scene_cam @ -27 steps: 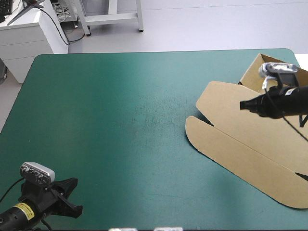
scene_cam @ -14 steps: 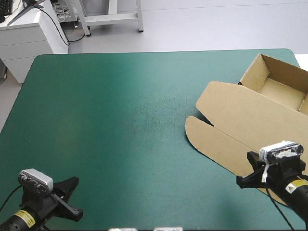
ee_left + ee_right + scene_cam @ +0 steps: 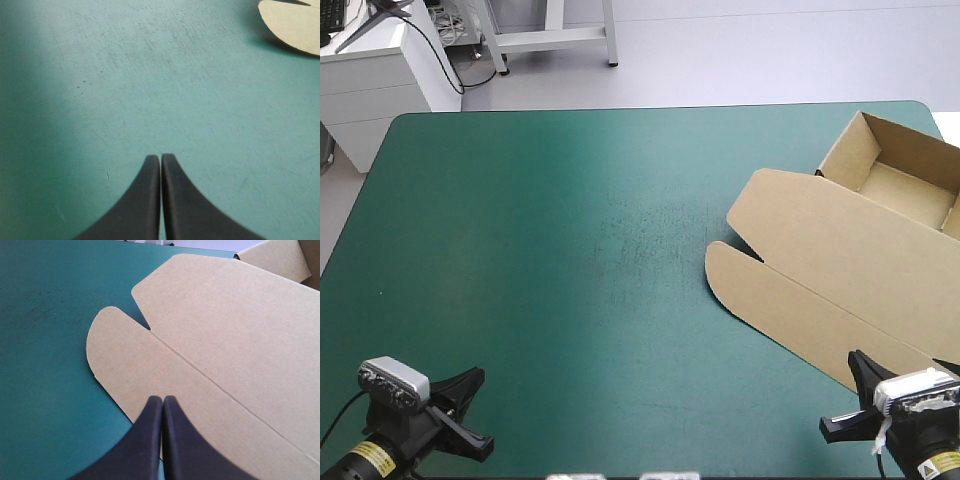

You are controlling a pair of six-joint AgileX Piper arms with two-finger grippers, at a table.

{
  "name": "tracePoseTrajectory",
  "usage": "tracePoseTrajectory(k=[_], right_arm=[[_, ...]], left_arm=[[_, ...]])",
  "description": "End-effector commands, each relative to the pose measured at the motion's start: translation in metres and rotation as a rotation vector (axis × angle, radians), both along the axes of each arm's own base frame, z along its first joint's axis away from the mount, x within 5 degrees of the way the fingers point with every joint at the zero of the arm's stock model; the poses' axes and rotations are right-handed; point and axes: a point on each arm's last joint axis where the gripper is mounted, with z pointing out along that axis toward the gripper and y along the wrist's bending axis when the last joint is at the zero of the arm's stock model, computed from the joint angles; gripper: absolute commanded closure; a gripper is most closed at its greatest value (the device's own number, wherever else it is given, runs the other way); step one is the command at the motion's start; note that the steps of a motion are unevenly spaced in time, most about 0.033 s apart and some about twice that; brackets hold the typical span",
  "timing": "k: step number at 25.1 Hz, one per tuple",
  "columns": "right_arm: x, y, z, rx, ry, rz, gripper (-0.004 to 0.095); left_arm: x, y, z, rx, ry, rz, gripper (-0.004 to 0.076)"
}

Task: Fold the box

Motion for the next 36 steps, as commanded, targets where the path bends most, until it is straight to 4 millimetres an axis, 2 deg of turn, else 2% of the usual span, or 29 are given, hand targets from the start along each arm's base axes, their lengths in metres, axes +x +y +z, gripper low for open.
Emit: tracePoseTrajectory(k=[1,4,36], right_arm=[[-0.0041,-0.0028,0.0141,0.021,-0.136,-0.033,0.0927],[-0.009,-0.0038,0.0141,0.047,-0.153,-0.048,0.0927],[-0.009,-0.0036,0.0142,0.05,-0.153,-0.047,0.0927]], left_arm=[[0.0024,-0.0014,0.013,-0.049,-0.073,0.001,0.0732],[0.0024,-0.0014,0.013,-0.049,-0.073,0.001,0.0732],[0.0022,-0.002,0.0131,-0.062,-0.068,0.003,0.0732]])
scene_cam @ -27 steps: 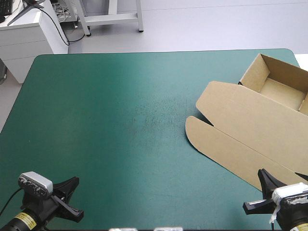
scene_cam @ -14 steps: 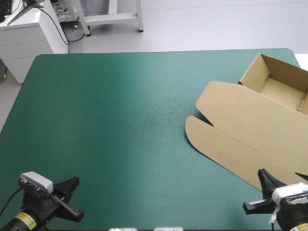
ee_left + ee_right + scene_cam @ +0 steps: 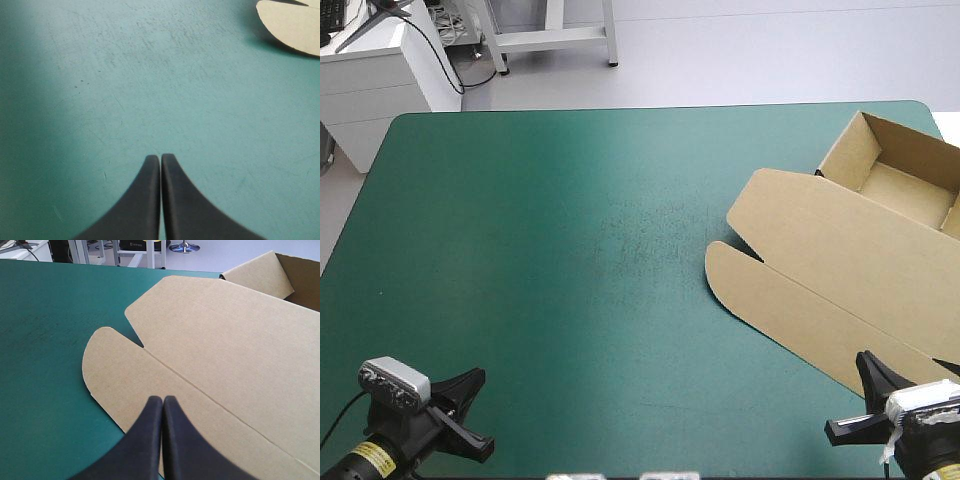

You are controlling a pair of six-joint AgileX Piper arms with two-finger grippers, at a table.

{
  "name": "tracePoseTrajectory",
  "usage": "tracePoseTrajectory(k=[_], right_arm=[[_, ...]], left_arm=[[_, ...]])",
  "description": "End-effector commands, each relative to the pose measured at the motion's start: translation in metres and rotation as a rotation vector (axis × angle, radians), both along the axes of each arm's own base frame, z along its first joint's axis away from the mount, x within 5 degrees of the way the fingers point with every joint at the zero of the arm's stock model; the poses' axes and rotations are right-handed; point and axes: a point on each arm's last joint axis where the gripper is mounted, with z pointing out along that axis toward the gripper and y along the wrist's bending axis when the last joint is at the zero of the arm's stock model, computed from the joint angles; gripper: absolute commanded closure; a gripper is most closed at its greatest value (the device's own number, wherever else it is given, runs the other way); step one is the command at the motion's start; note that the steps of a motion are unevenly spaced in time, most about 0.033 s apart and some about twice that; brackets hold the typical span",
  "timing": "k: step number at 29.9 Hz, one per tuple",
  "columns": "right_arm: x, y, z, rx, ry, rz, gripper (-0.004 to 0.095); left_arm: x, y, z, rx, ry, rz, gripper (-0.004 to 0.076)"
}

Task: Fold the box

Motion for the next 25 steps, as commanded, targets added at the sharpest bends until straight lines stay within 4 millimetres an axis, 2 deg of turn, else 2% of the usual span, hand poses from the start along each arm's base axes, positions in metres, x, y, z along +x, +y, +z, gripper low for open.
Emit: tracePoseTrajectory(k=[1,7,25], right_arm=[[0.0011,-0.0012,0.0131,0.014,-0.082,-0.014,0.0927],[0.0011,-0.0012,0.0131,0.014,-0.082,-0.014,0.0927],[-0.0003,-0.0012,0.0132,0.014,-0.09,-0.014,0.0927]], left_arm=[[0.0024,-0.0014,0.0133,-0.06,-0.068,0.014,0.0732],[0.0037,0.0011,0.0133,-0.057,-0.072,0.073,0.0732],[0.0038,0.0013,0.0133,-0.057,-0.072,0.079,0.0732]])
